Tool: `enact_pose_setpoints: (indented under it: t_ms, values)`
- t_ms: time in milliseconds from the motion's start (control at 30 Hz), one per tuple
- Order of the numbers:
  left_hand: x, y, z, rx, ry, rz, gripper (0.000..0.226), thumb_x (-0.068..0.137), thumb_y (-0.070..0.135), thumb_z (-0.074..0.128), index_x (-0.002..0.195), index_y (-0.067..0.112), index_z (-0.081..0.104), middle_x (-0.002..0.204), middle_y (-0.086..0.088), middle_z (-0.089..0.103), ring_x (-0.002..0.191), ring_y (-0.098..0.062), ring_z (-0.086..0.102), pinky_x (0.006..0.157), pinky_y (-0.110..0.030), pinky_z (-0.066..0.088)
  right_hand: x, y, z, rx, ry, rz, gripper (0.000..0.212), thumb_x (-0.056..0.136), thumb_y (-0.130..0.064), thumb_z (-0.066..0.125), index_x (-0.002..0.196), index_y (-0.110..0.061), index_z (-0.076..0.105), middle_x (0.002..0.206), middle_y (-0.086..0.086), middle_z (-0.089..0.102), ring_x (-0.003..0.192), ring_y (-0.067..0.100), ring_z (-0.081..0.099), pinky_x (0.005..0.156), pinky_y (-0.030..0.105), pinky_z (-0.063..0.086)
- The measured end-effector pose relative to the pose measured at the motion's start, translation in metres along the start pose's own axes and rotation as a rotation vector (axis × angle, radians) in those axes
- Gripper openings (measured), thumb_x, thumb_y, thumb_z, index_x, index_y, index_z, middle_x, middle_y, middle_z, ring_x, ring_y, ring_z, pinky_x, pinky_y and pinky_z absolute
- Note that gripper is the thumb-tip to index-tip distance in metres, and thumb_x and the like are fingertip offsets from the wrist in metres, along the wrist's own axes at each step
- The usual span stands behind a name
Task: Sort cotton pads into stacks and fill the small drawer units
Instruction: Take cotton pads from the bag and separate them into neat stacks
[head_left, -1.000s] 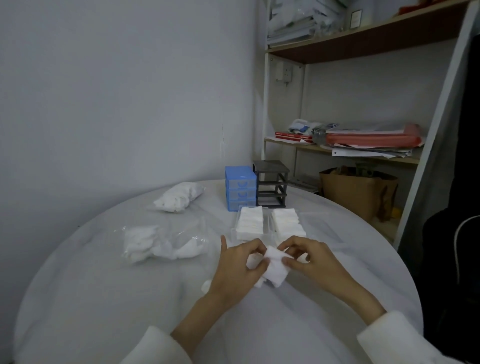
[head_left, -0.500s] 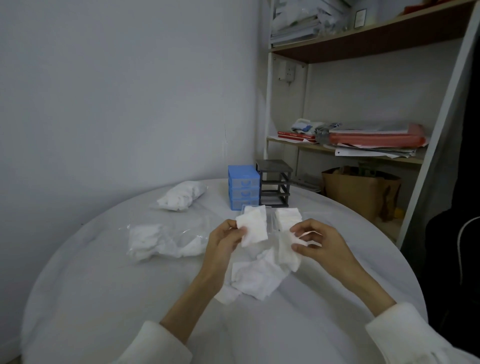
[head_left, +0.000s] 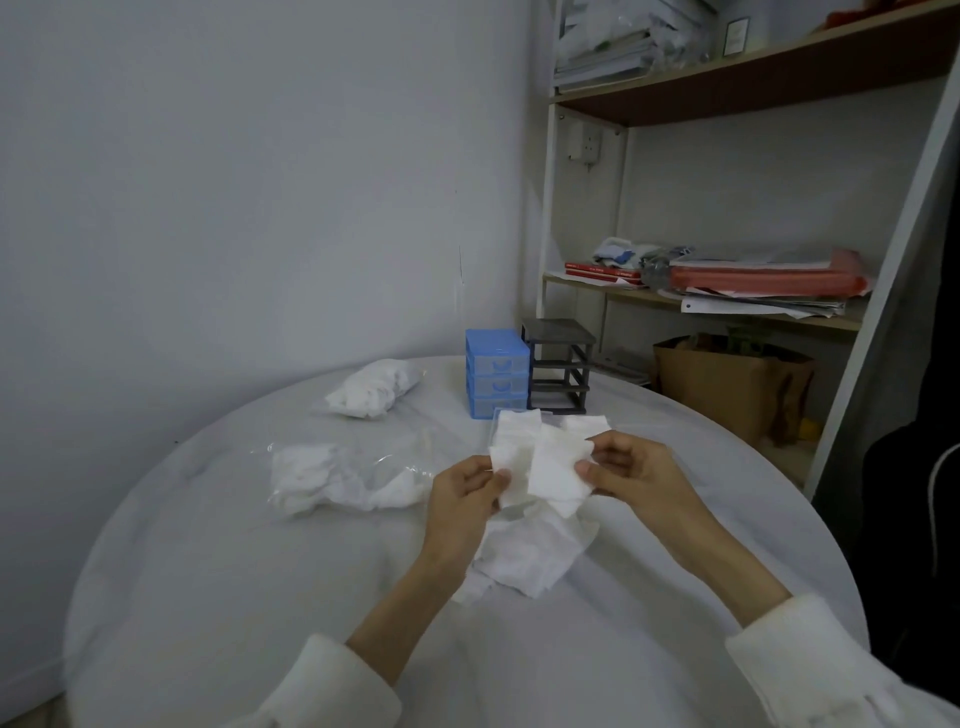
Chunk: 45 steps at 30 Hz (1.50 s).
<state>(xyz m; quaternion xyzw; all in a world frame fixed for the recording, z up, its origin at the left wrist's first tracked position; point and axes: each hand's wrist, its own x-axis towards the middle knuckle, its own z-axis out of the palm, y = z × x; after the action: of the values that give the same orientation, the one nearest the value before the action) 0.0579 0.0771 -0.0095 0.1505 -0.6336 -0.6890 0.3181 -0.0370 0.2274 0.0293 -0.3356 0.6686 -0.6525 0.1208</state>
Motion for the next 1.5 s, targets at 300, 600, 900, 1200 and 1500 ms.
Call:
enact_pose_setpoints:
  t_ms: [300,600,900,1200,1500]
  values:
    - [-0.004,0.005,0.007,-0.068,-0.108,-0.075,0.022,0.093,0.003,0.049,0.087,0.007,0.069,0.089,-0.012,0.071,0.086,-0.021,0.067,0.076,-0.027,0.056,0.002,0.008,0.011,-0.221,0.098,-0.050,0.015,0.073,-0.008,0.077,0.081,-0.013,0.066,0.079,0.008,0.069,0.065,0.012,0.064,0.055,0.014,0.051]
    - [-0.007,0.002,0.009,-0.041,-0.099,-0.079,0.021,0.094,0.005,0.049,0.091,0.013,0.069,0.098,-0.010,0.071,0.092,-0.021,0.068,0.069,-0.021,0.056,0.000,0.011,0.018,-0.214,0.145,-0.095,0.011,0.071,-0.006,0.078,0.078,-0.007,0.070,0.076,0.003,0.068,0.057,0.001,0.063,0.055,0.012,0.050]
    - [0.001,0.002,0.004,-0.133,0.046,-0.133,0.028,0.095,0.000,0.045,0.080,0.014,0.064,0.082,-0.002,0.067,0.080,-0.015,0.064,0.061,-0.017,0.056,0.008,0.011,0.003,-0.124,0.280,-0.157,0.015,0.081,-0.002,0.068,0.085,-0.015,0.061,0.084,-0.004,0.064,0.075,0.011,0.058,0.063,0.013,0.051]
    - [-0.004,-0.003,0.006,-0.006,-0.133,-0.106,0.023,0.095,0.008,0.048,0.102,0.006,0.070,0.095,-0.012,0.073,0.091,-0.023,0.068,0.074,-0.029,0.055,0.007,0.009,0.014,-0.151,-0.041,-0.234,0.020,0.073,-0.005,0.075,0.083,-0.017,0.062,0.079,-0.009,0.069,0.077,0.009,0.065,0.067,0.017,0.050]
    - [-0.003,-0.003,0.013,-0.022,-0.213,-0.155,0.028,0.097,0.010,0.044,0.113,0.003,0.066,0.107,-0.013,0.070,0.097,-0.021,0.067,0.081,-0.029,0.056,0.009,0.017,0.016,-0.247,0.084,-0.281,0.024,0.070,-0.005,0.078,0.080,-0.019,0.062,0.083,-0.010,0.067,0.070,0.001,0.062,0.062,0.016,0.048]
